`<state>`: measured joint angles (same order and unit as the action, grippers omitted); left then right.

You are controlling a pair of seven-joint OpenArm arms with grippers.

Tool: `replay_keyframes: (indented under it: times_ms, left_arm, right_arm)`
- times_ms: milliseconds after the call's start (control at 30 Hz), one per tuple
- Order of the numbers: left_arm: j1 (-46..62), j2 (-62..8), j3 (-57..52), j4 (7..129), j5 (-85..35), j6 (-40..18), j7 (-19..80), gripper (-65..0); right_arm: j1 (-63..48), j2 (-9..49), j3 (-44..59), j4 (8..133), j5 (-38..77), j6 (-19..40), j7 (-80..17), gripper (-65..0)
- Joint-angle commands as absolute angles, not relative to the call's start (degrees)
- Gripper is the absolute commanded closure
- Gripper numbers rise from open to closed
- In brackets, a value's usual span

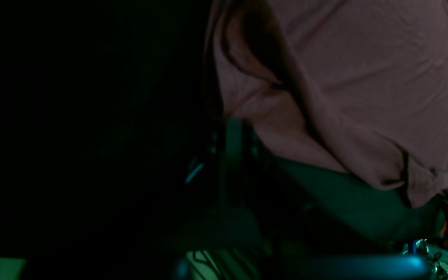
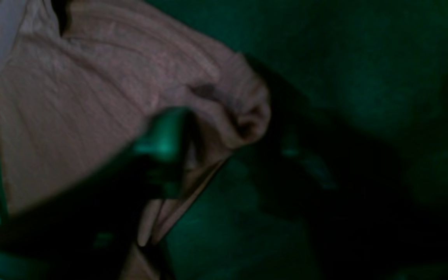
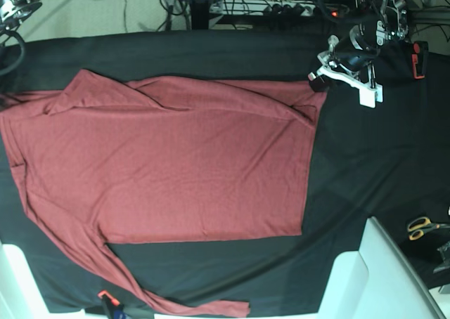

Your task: Fold the T-shirt properly

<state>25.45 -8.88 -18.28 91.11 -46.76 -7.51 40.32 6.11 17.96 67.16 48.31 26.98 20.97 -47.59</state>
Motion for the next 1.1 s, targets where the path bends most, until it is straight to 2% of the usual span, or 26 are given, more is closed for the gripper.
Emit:
replay_keyframes:
  times_ms: [0, 167, 233, 300, 433, 633, 833, 933, 1067]
  left_arm:
    - [25.9, -9.5, -18.8, 91.9, -47.3, -7.8, 39.7, -13.3]
    - [26.0, -9.5, -19.1, 91.9, -47.3, -7.8, 39.7, -34.6]
    - [26.0, -9.5, -19.2, 91.9, -47.2, -7.8, 39.7, -40.2]
    - [26.2, -9.5, -20.2, 91.9, -47.2, -7.8, 39.7, -42.8]
    - [26.9, -9.2, -25.2, 92.4, -47.3, -7.8, 39.6, -42.9]
    - [29.7, -9.2, -33.6, 93.0, -47.7, -8.0, 39.5, -42.6]
    - [31.8, -9.2, -39.9, 93.7, -47.3, -19.2, 39.5, -42.6]
    - [31.9, -9.2, -41.8, 92.5, -47.3, -21.7, 39.5, -42.6]
    - [31.9, -9.2, -42.8, 89.5, -47.3, -22.1, 39.5, -42.6]
  right_arm:
    - [6.6, 19.6, 67.4, 49.4, 28.0, 21.4, -46.9, -40.8]
    - [4.9, 19.5, 71.3, 49.4, 28.1, 21.8, -46.9, -41.7]
    - [3.6, 19.5, 71.4, 50.2, 28.1, 22.0, -47.0, -41.7]
    - [1.7, 17.7, 71.3, 53.8, 28.1, 23.5, -48.0, -41.7]
    - [-2.2, 11.4, 70.0, 68.1, 28.0, 32.0, -51.8, -41.7]
    - [-7.9, 1.7, 61.4, 85.4, 28.0, 33.1, -56.1, -41.7]
    - [-8.9, -1.2, 54.5, 84.5, 28.0, 33.1, -55.9, -41.7]
    - [-8.9, -2.2, 53.5, 82.9, 27.8, 33.1, -55.7, -41.7]
    - [-8.9, -3.2, 53.0, 81.5, 27.7, 33.1, -55.7, -41.7]
